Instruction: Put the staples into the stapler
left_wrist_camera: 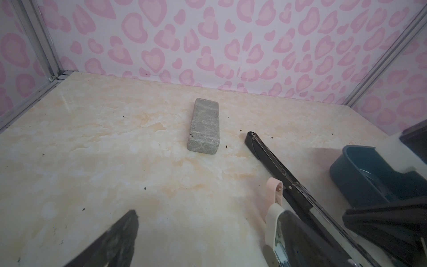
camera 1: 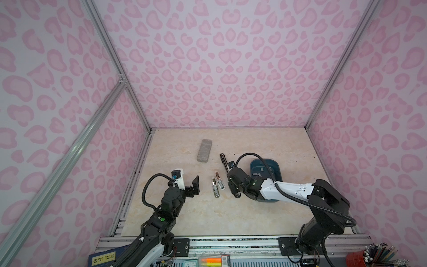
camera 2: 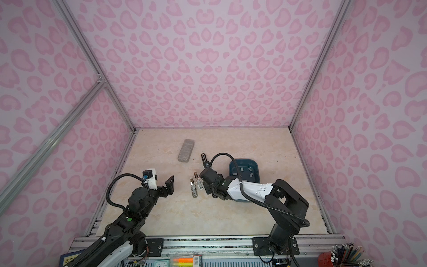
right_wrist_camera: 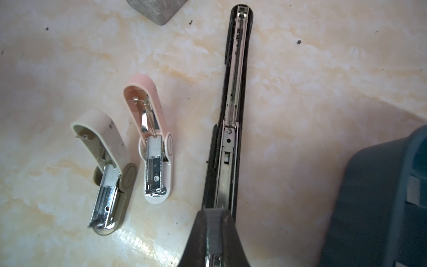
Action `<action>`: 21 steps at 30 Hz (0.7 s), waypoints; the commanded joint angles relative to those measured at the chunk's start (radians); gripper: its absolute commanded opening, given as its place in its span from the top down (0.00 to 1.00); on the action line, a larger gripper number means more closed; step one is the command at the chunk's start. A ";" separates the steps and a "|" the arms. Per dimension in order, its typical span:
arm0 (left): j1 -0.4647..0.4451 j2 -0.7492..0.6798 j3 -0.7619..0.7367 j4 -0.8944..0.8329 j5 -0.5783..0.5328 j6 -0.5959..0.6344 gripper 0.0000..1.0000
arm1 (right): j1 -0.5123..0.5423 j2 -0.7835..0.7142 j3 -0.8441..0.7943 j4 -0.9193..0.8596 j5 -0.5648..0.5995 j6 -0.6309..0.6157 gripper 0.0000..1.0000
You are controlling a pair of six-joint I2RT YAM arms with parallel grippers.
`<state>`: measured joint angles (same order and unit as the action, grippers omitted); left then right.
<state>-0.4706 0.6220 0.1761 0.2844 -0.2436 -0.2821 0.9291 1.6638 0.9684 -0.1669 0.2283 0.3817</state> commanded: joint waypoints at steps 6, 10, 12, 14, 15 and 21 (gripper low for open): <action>0.001 -0.003 -0.003 0.030 -0.006 -0.006 0.03 | 0.001 0.012 0.003 -0.014 0.012 -0.008 1.00; 0.000 -0.004 -0.001 0.030 -0.008 -0.006 0.03 | 0.000 0.013 0.003 -0.019 0.010 -0.009 1.00; 0.000 -0.003 -0.003 0.030 -0.008 -0.006 0.03 | 0.000 0.016 0.004 -0.021 0.009 -0.009 1.00; 0.001 -0.004 -0.001 0.030 -0.007 -0.006 0.03 | -0.002 0.019 0.008 -0.026 0.011 -0.008 1.00; 0.001 -0.003 -0.002 0.029 -0.008 -0.006 0.03 | -0.001 0.019 0.010 -0.028 0.012 -0.009 1.00; 0.000 -0.005 -0.002 0.029 -0.009 -0.006 0.03 | -0.003 0.033 0.019 -0.041 0.009 -0.009 1.00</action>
<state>-0.4706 0.6205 0.1761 0.2844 -0.2440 -0.2871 0.9272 1.6852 0.9802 -0.1864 0.2344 0.3740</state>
